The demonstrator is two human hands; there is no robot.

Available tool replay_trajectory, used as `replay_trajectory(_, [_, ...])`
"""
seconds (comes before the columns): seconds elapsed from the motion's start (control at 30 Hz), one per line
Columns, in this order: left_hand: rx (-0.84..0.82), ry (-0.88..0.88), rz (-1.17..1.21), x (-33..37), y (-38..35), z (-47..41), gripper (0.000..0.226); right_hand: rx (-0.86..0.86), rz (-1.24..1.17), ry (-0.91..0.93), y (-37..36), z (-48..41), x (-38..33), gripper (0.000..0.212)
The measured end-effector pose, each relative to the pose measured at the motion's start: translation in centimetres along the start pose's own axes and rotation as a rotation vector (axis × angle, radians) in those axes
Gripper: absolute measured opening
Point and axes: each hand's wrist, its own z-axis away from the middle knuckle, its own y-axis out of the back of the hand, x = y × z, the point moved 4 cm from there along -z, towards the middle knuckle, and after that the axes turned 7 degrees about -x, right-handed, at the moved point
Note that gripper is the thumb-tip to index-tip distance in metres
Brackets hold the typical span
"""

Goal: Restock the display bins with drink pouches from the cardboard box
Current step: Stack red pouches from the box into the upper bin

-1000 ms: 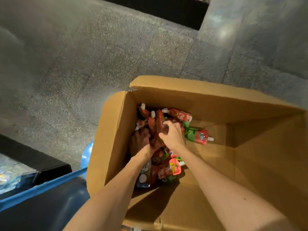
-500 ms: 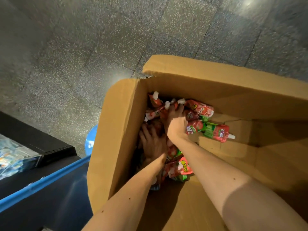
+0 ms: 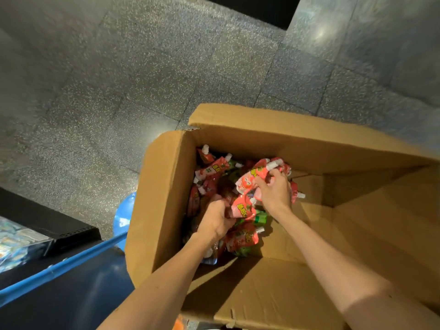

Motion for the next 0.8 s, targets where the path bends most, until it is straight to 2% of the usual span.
replay_trajectory(0.17, [0.036, 0.097, 0.162, 2.5, 2.3, 3.7, 0.033, 0.046, -0.113, 0.064, 5.1, 2.1, -0.3, 0.025])
replay_trajectory(0.37, [0.151, 0.081, 0.372, 5.8, 5.7, 9.7, 0.021, 0.082, -0.257, 0.159, 10.9, 6.3, -1.5, 0.023])
replay_trajectory(0.43, [0.187, 0.100, 0.564, 6.9, 6.8, 12.4, 0.021, 0.058, -0.270, 0.211, 12.9, 8.4, -1.7, 0.021])
replay_trajectory(0.53, [0.278, 0.093, 0.881, 8.6, 8.8, 17.2, 0.029, -0.032, -0.298, 0.311, 15.0, 12.3, -2.4, 0.003])
replay_trajectory(0.6, [0.354, 0.048, 1.055, 10.2, 10.0, 21.0, 0.028, -0.127, -0.369, 0.383, 15.6, 15.6, -3.8, 0.008])
replay_trajectory(0.7, [0.433, -0.062, 1.292, 12.8, 11.1, 27.5, 0.013, -0.282, -0.453, 0.481, 14.8, 20.7, -6.6, 0.008])
replay_trajectory(0.8, [0.529, -0.192, 1.405, 14.3, 11.4, 35.6, 0.029, -0.460, -0.497, 0.581, 12.8, 27.4, -10.3, 0.008])
